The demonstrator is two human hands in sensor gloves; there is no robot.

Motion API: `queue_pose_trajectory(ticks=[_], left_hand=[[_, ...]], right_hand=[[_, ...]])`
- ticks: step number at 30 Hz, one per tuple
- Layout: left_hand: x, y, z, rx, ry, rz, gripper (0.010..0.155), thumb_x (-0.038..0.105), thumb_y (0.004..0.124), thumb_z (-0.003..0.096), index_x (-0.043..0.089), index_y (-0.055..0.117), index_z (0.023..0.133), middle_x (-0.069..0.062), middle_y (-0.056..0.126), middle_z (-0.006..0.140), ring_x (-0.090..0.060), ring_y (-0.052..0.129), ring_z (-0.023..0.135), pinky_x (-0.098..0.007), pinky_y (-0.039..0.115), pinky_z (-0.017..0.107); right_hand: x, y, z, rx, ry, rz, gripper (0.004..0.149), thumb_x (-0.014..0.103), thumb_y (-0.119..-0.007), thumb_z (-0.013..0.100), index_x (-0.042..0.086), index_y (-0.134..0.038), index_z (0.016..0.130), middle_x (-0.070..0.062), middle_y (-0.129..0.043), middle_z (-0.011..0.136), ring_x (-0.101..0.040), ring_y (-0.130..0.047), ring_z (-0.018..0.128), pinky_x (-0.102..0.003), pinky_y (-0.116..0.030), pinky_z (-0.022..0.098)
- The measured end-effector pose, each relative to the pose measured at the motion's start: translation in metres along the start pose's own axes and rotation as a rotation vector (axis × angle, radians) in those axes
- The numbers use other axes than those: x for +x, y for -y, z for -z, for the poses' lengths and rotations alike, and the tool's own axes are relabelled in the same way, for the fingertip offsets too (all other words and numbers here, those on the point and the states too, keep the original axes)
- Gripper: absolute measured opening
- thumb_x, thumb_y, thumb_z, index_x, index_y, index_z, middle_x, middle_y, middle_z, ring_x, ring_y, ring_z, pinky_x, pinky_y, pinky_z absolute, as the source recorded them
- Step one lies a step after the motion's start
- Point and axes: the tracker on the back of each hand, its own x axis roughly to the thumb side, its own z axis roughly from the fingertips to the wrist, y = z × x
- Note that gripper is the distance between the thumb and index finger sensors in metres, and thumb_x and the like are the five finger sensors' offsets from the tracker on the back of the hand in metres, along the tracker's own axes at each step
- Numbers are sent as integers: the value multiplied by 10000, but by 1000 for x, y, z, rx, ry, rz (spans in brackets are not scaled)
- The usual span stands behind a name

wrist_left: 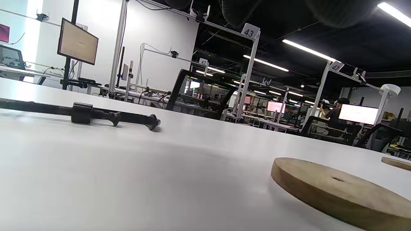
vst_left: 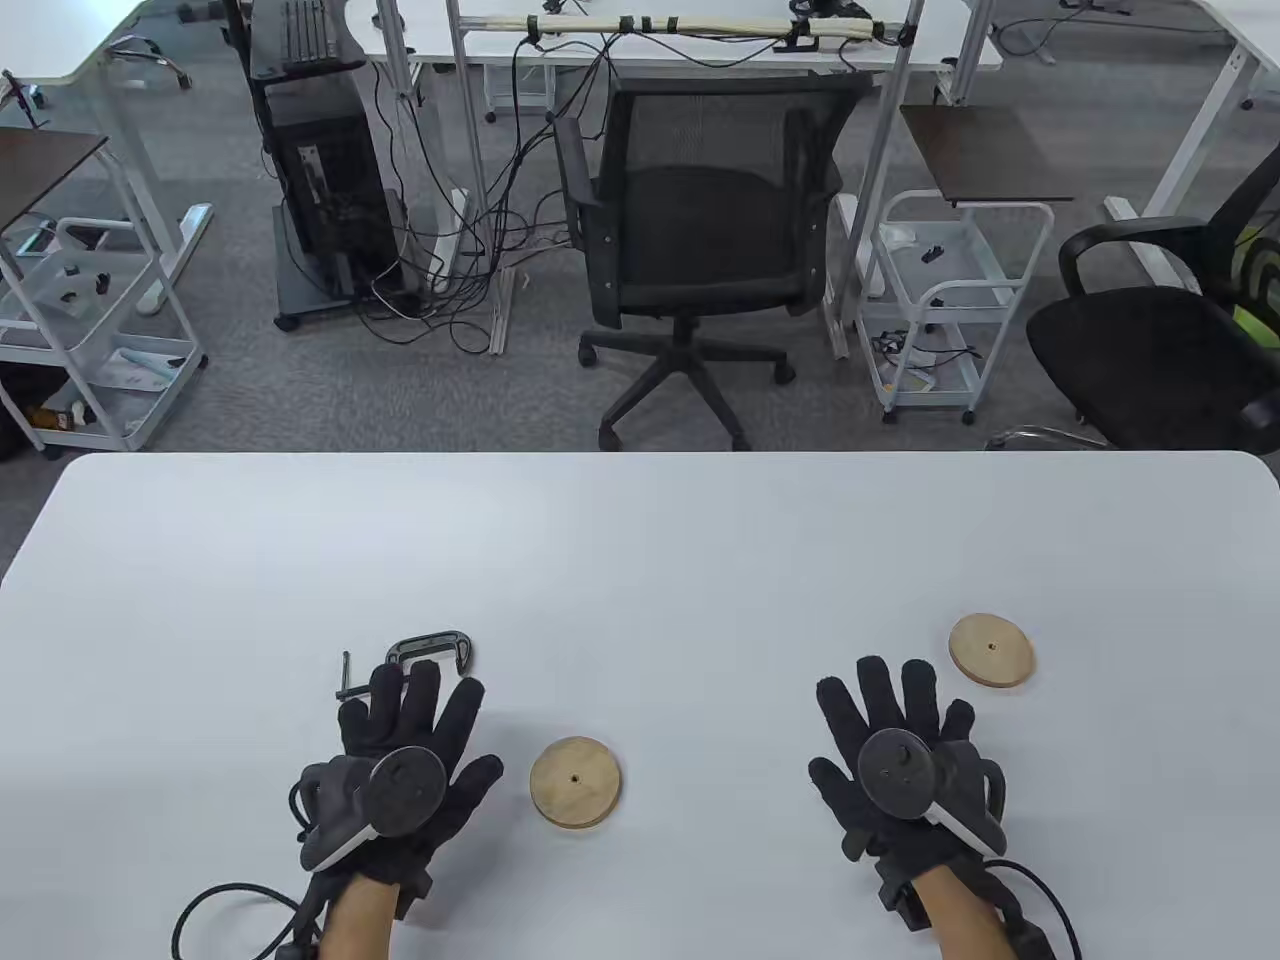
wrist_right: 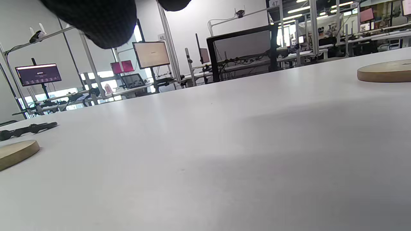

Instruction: Screw the clamp shut

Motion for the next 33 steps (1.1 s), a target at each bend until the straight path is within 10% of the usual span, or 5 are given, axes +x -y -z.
queue_pose_trajectory(ticks=[24,33], left_hand=[[4,3,2,-24,23,-32,822,674,671,476,312,416,1170,-178,246,1247,-544,148,1077,-817,284,662],[35,9,7,-183,85,-55,905,675,771,453,336,342,1174,-191,240,1254,-621,247,1064,-821,448,647]], right_hand=[[0,0,-1,3,-3,30,807,565,-736,463,316,-354,1129,-70,-122,1209,-471,-2,1025,-815,-134,612],[0,0,-2,16,0,37,805,563,-735,463,312,-360,1130,-74,-124,1208,-473,-6,1024,-814,-144,615]])
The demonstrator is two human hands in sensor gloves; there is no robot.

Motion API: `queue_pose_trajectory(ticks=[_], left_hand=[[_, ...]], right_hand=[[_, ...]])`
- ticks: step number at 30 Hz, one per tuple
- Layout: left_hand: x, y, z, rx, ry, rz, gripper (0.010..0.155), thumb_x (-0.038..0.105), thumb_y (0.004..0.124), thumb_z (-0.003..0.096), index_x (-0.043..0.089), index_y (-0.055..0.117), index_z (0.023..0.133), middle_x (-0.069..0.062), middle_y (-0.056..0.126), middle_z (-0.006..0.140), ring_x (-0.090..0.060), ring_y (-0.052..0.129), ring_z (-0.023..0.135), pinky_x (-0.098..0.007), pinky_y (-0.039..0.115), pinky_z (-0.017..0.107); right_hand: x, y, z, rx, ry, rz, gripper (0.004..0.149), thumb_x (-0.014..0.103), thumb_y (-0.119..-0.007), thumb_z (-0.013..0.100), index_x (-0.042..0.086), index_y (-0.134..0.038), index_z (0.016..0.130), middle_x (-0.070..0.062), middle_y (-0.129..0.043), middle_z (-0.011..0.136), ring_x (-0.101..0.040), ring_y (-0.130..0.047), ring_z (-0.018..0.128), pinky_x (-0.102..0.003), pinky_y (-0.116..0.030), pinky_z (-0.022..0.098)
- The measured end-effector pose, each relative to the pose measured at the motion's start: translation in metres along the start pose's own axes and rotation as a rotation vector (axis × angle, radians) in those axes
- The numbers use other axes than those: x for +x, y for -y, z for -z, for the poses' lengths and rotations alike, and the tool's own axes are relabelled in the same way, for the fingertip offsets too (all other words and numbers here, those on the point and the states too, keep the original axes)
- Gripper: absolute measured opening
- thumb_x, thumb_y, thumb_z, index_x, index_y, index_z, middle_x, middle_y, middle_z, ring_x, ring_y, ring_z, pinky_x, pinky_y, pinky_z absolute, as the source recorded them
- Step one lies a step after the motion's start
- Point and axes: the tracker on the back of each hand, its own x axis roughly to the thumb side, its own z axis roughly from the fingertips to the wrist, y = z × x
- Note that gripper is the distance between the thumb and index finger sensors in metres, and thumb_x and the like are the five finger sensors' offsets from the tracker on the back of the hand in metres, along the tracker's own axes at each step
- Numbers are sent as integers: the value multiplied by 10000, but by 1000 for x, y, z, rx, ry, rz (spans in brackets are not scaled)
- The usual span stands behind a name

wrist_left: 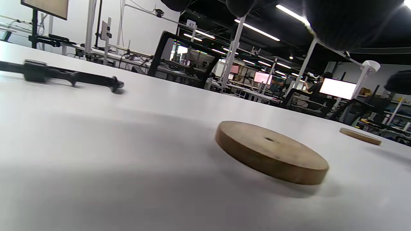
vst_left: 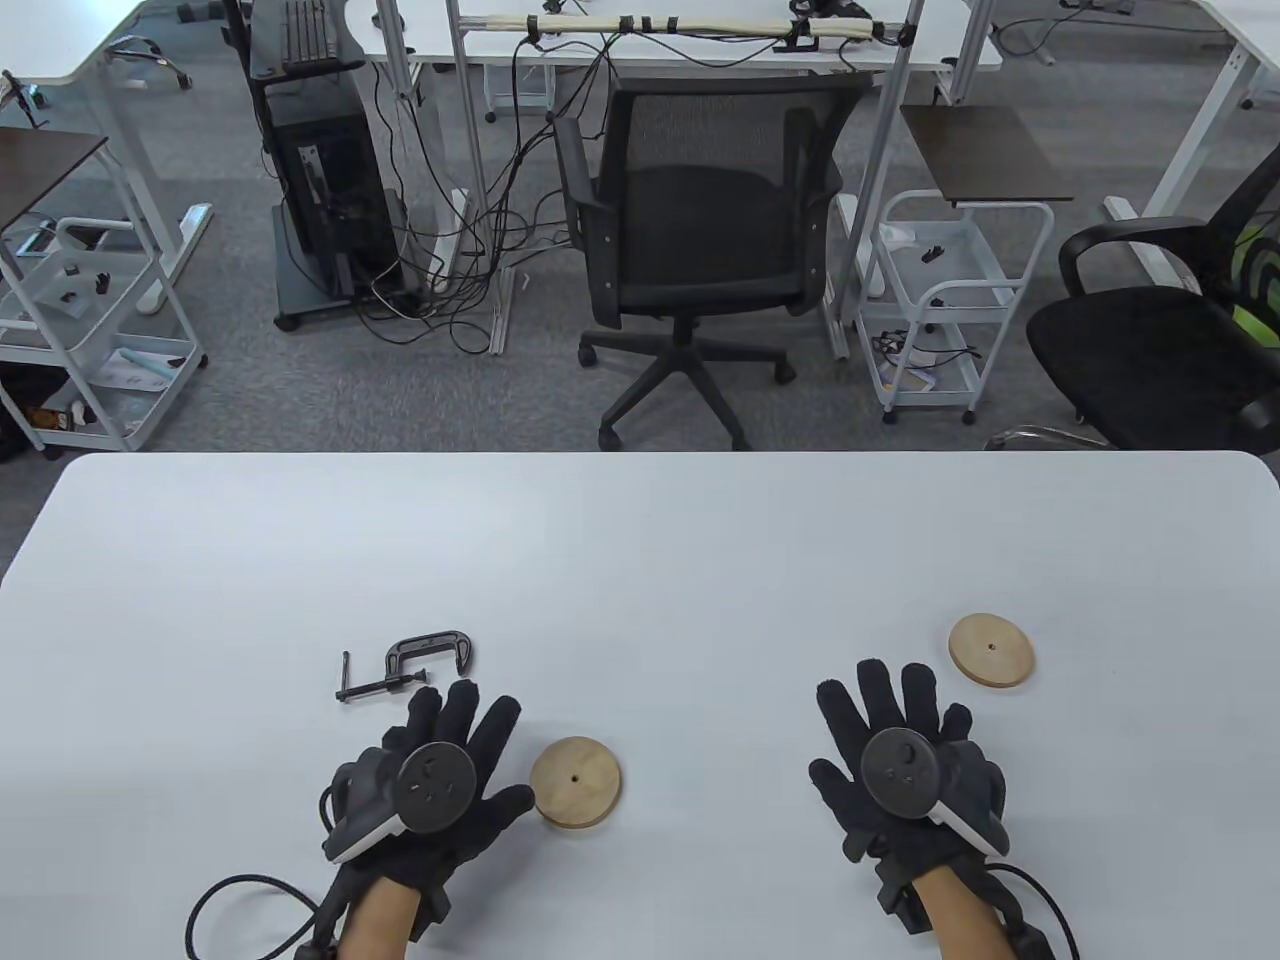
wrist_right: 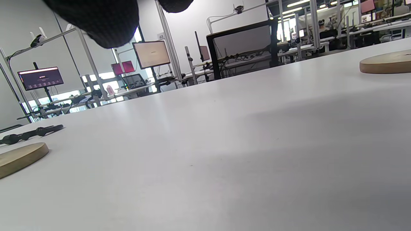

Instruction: Screw the clamp shut

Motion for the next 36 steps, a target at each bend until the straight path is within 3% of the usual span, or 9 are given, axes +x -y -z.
queue_pose_trajectory(ticks=[8,18,29,36], left_hand=[[41,17,32,-207,47,91,936,636,831,442,378,297,1165,-192,221,1252,-615,295,1069,-811,558,621],[60,45,69,-470,26,183,924,553,874,445,409,285,1142,-196,175,1215,-536,313,1050,-738,630,619],[59,51,75,-495,6,125,872,520,867,460,337,365,1149,-238,247,1201,-549,371,1032,-657,658,664],[64,55,80,-530,6,168,877,515,859,466,339,340,1152,-254,244,1197,-568,367,1023,-671,644,660]], right_hand=[[3,-4,0,24,10,19,798,557,-734,465,307,-368,1129,-75,-130,1207,-476,-13,1022,-812,-156,616],[3,-1,0,15,-4,-35,786,545,-736,469,303,-386,1129,-80,-136,1209,-488,-2,1017,-825,-131,597],[5,-2,1,38,-2,-7,751,532,-737,473,276,-464,1124,-93,-175,1208,-486,-6,1016,-825,-127,594],[5,-3,1,64,-7,-4,721,524,-734,480,268,-511,1116,-96,-177,1208,-487,-6,1014,-822,-127,596]])
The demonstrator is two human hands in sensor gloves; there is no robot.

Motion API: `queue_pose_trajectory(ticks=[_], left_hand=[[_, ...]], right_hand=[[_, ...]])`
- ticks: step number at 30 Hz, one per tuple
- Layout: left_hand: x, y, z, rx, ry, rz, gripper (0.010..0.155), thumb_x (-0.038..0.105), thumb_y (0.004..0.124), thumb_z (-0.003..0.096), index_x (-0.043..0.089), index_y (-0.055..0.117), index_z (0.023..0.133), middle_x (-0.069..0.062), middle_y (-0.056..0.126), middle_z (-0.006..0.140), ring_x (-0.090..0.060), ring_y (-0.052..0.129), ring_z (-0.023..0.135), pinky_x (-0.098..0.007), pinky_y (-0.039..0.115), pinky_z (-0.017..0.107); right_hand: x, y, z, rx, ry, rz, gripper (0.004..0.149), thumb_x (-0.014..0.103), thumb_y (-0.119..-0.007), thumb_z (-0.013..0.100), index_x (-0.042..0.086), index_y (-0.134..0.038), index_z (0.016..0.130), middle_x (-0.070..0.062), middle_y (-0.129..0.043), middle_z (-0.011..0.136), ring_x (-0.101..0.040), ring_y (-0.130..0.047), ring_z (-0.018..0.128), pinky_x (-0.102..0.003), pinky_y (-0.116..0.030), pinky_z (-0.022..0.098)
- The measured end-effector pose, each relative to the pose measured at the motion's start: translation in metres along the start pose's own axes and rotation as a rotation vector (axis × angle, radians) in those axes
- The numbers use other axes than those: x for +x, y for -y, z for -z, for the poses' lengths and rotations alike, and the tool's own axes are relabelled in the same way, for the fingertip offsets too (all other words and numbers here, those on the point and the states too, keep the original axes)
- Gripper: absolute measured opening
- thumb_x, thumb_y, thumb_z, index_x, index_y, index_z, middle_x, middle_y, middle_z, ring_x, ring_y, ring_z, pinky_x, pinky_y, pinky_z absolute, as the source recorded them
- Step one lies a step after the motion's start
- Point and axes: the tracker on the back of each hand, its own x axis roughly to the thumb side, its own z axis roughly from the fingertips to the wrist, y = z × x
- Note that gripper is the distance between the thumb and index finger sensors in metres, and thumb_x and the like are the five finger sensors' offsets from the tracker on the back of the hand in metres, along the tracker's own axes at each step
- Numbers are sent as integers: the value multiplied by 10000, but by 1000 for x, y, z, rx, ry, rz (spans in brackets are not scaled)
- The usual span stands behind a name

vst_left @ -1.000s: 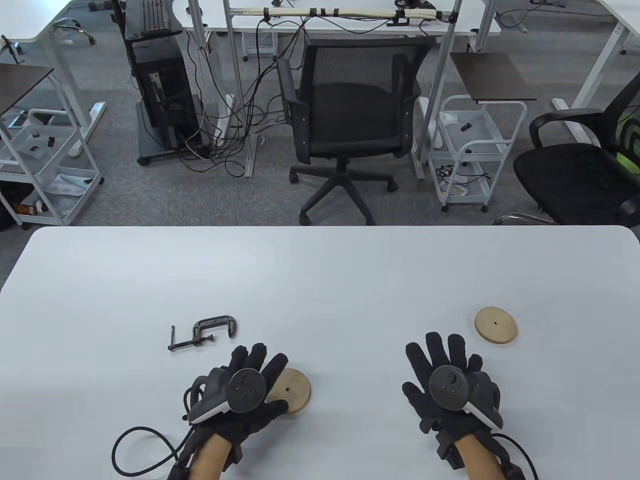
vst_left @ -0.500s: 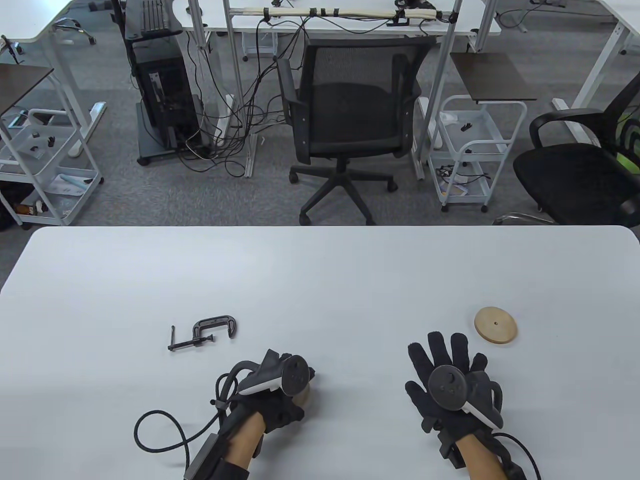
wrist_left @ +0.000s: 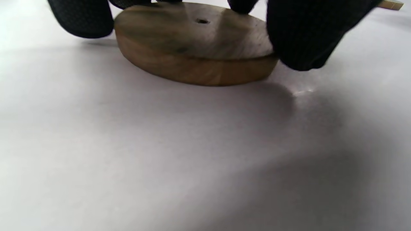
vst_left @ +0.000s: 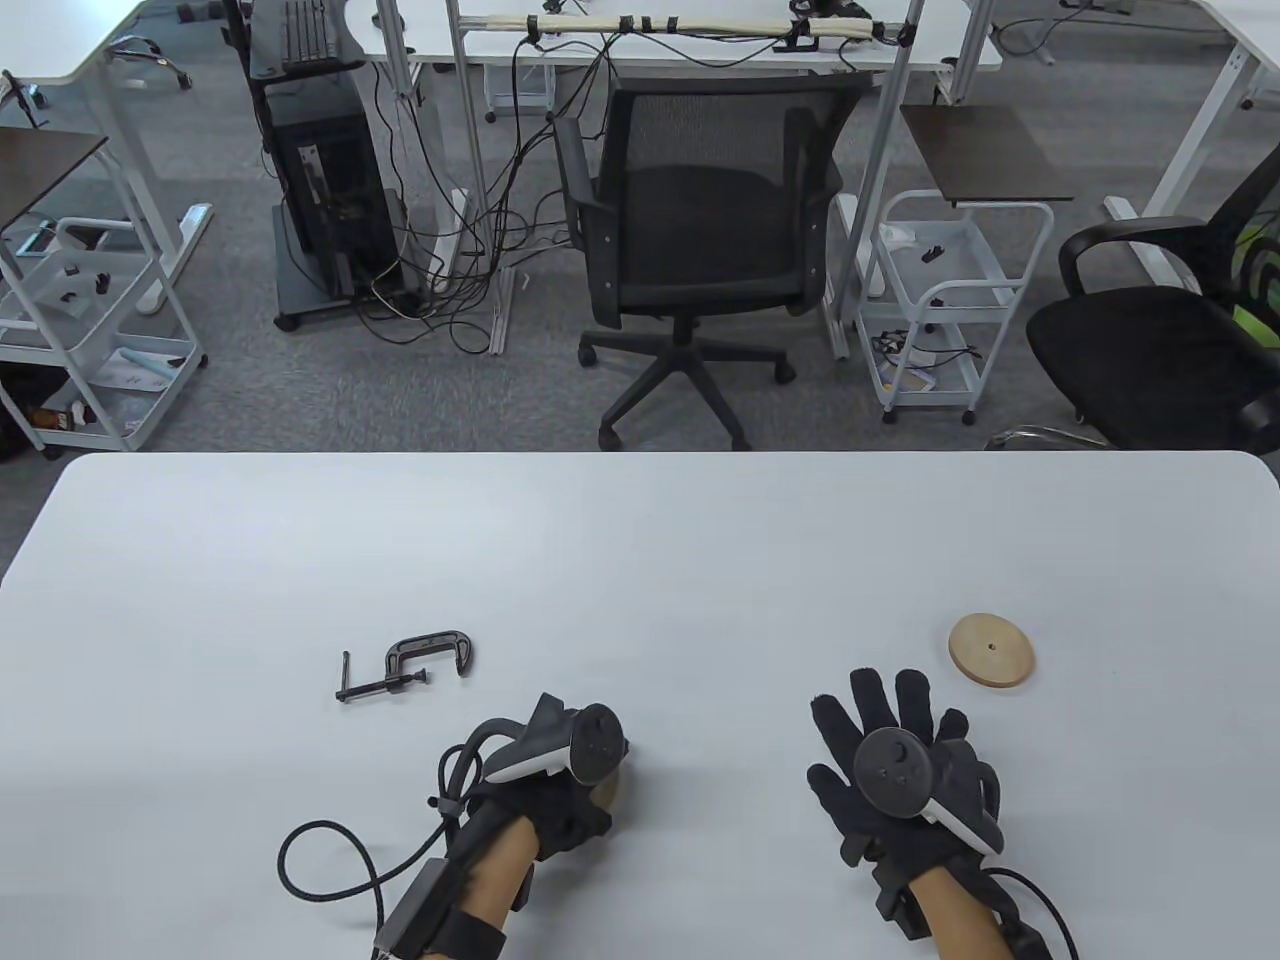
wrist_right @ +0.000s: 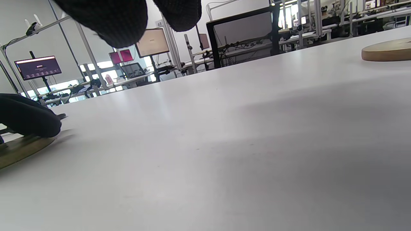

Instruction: Screw the clamp shut

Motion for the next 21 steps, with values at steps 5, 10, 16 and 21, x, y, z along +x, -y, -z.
queue_pose_trajectory(ticks=[5,10,16,21], left_hand=[[7,-2,5,-55,-3,76,890,516,852,472,333,312,1156,-262,226,1199,-591,360,1020,-685,642,657],[4,1,11,-85,4,13,906,518,842,480,336,260,1149,-259,148,1193,-598,285,1004,-713,602,644],[5,1,14,-81,29,-9,885,492,846,484,335,266,1133,-268,145,1178,-636,282,976,-756,590,600],[5,-3,19,-36,41,19,865,558,892,460,354,353,1105,-253,258,1155,-621,375,945,-731,679,541]], right_hand=[[4,3,-2,1,20,27,720,523,-733,482,262,-515,1116,-96,-177,1208,-485,-4,1014,-820,-128,597],[7,4,-3,-2,30,18,725,522,-733,481,254,-510,1117,-96,-176,1208,-485,-3,1014,-819,-131,599],[6,4,-3,-3,25,21,724,518,-732,483,248,-511,1117,-97,-178,1207,-486,-6,1013,-818,-135,601],[5,5,-3,0,22,27,723,517,-731,482,246,-512,1116,-98,-178,1206,-486,-9,1013,-814,-145,607]])
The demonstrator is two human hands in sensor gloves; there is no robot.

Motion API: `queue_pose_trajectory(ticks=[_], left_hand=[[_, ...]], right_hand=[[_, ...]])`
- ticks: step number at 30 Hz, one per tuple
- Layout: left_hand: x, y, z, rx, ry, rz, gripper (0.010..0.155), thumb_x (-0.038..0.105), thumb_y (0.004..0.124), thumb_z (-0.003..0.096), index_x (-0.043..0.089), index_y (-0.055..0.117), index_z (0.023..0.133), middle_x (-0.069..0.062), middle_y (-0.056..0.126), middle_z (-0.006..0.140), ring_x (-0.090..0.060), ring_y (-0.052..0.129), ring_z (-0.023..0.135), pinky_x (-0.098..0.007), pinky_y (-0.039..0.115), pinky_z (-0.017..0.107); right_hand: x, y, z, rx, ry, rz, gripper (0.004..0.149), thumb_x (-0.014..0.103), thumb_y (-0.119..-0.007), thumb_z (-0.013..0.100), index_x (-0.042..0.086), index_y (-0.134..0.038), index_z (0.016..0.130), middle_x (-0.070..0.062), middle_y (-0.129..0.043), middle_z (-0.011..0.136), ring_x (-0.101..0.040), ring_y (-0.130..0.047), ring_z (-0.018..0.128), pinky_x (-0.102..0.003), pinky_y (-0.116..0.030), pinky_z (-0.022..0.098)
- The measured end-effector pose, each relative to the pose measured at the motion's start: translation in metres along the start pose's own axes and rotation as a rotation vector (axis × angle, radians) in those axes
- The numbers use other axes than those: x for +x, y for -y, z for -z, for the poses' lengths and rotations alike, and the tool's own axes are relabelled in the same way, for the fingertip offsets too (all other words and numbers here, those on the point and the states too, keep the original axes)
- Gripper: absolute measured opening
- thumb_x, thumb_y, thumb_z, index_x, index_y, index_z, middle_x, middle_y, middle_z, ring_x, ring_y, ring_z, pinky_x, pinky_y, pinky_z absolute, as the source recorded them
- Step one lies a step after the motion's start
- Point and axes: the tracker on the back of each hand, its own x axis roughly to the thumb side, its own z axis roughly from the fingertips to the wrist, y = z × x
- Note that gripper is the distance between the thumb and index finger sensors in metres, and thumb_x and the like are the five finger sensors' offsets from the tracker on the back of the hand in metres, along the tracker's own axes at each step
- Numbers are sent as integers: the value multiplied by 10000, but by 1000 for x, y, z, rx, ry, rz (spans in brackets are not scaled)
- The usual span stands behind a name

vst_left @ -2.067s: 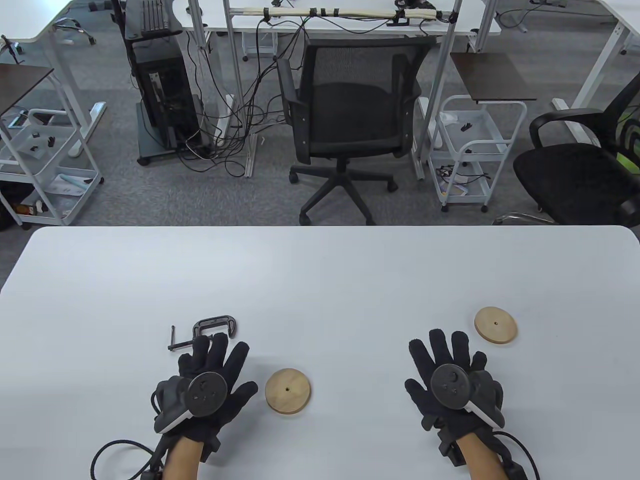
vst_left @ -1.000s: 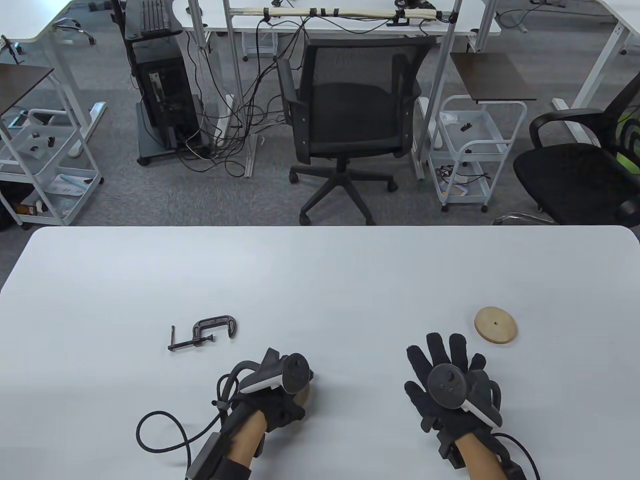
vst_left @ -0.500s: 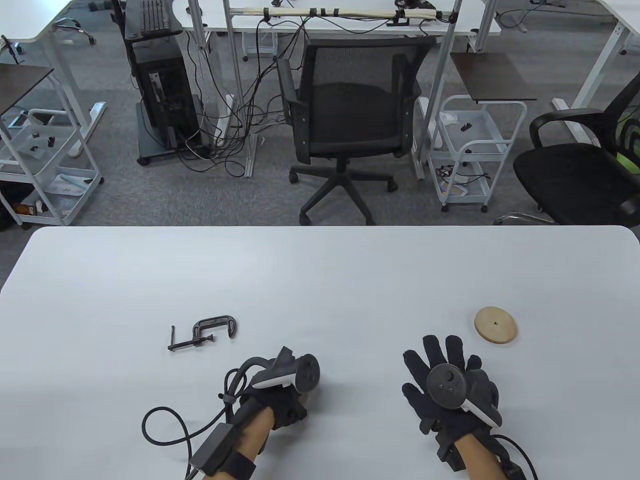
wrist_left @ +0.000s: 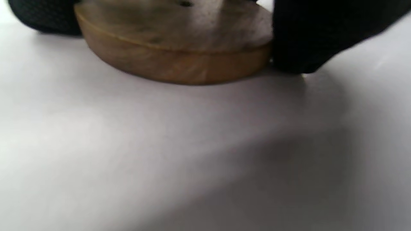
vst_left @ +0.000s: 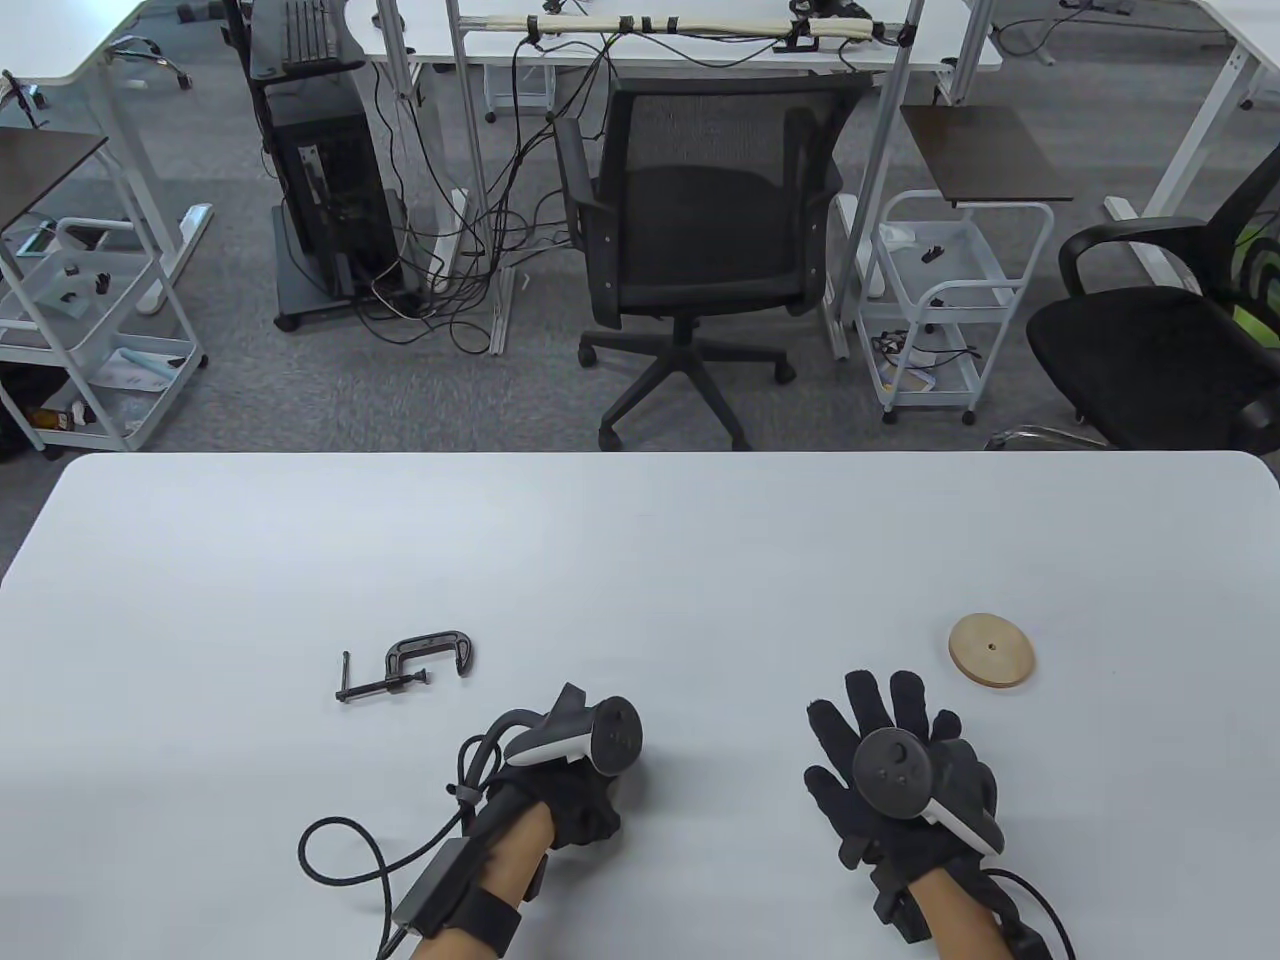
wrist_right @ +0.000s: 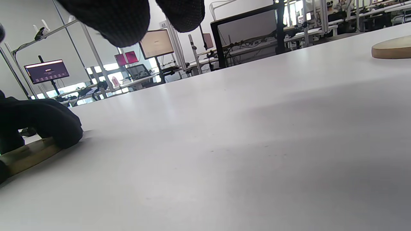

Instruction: Screw the clamp shut

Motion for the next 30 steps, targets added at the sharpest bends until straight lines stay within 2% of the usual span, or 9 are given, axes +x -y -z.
queue_pose_trajectory(ticks=[6,11,14,19,20,22,26,30], left_hand=[[4,-4,-3,70,20,83,860,591,927,416,356,440,1084,-260,382,1134,-596,491,939,-703,784,489],[-1,-12,-25,260,43,34,862,599,914,414,368,419,1081,-263,346,1136,-594,467,947,-699,788,490],[-10,-16,-43,396,82,-119,864,607,911,413,364,424,1083,-265,356,1136,-597,478,942,-693,796,482],[-27,-18,-69,547,186,-424,865,615,902,421,361,417,1090,-266,357,1139,-596,478,945,-687,798,485],[-30,-17,-71,559,214,-479,865,618,900,421,363,415,1091,-263,354,1142,-593,476,949,-685,797,491],[-40,-13,-77,595,314,-697,862,605,904,432,360,411,1095,-264,337,1144,-595,453,954,-694,776,502],[-54,0,-82,665,402,-894,865,621,894,437,362,404,1101,-265,348,1148,-592,470,955,-680,792,502],[-66,8,-78,657,457,-1103,875,630,890,443,347,397,1108,-283,360,1144,-598,489,951,-674,807,493]], right_hand=[[-1,0,0,9,-3,12,718,515,-728,484,245,-514,1115,-99,-182,1205,-487,-14,1012,-811,-154,611],[-1,0,-1,8,-1,17,720,516,-729,483,245,-514,1115,-103,-185,1205,-489,-18,1013,-808,-163,615],[-1,0,-1,14,5,21,725,528,-723,482,249,-509,1116,-104,-182,1206,-488,-16,1014,-808,-162,615],[-2,-1,-1,12,4,16,729,529,-722,482,255,-497,1118,-101,-177,1205,-487,-17,1014,-810,-160,614],[-2,-1,-1,13,3,17,730,529,-723,482,254,-496,1119,-102,-177,1205,-487,-17,1014,-810,-159,613],[-2,-1,-1,15,-1,16,730,529,-723,482,256,-494,1119,-100,-178,1205,-487,-17,1014,-811,-158,613],[-2,-3,0,22,-10,10,729,527,-724,482,256,-493,1119,-101,-178,1206,-487,-18,1015,-810,-159,613],[-2,-6,2,30,-24,7,733,526,-727,477,259,-491,1117,-101,-179,1205,-487,-22,1014,-810,-162,612]])
